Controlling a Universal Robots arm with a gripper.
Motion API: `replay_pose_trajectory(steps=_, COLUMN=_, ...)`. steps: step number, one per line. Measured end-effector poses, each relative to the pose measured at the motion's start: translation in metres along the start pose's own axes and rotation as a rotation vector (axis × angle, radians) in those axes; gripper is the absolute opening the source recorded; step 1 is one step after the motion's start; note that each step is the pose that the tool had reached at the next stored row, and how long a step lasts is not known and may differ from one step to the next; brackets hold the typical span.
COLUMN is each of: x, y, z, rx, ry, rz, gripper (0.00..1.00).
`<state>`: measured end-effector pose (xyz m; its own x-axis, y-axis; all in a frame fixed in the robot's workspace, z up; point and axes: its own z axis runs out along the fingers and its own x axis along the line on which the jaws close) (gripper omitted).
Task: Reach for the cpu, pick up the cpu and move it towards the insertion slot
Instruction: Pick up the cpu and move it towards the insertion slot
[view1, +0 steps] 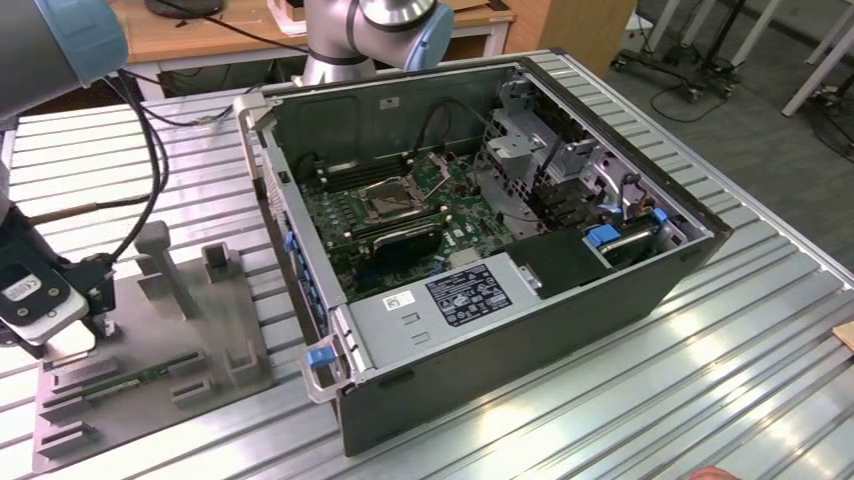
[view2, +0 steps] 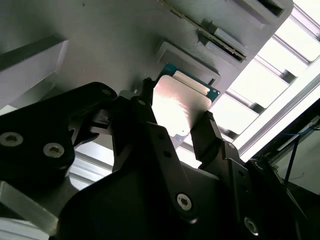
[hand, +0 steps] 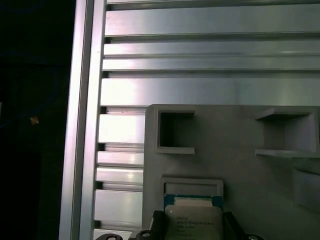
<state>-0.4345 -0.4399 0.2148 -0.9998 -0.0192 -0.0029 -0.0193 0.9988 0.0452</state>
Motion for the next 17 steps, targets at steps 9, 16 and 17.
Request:
replay_pose_trajectory(steps=9, x=0.0000, y=0.0005, z=-0.0104, rx=0.0000, ry=0.0001, rz=0.000, gripper=0.54)
replay_pose_trajectory(steps=16, x=0.0000, y=0.0006, z=-0.0132, rx=0.0000, ry=0.0000, rz=0.000, gripper=0.54)
replay_pose_trajectory(steps=17, x=0.0000, y=0.0006, z=-0.0132, rx=-0.0001, ry=0.0000, rz=0.000, gripper=0.54)
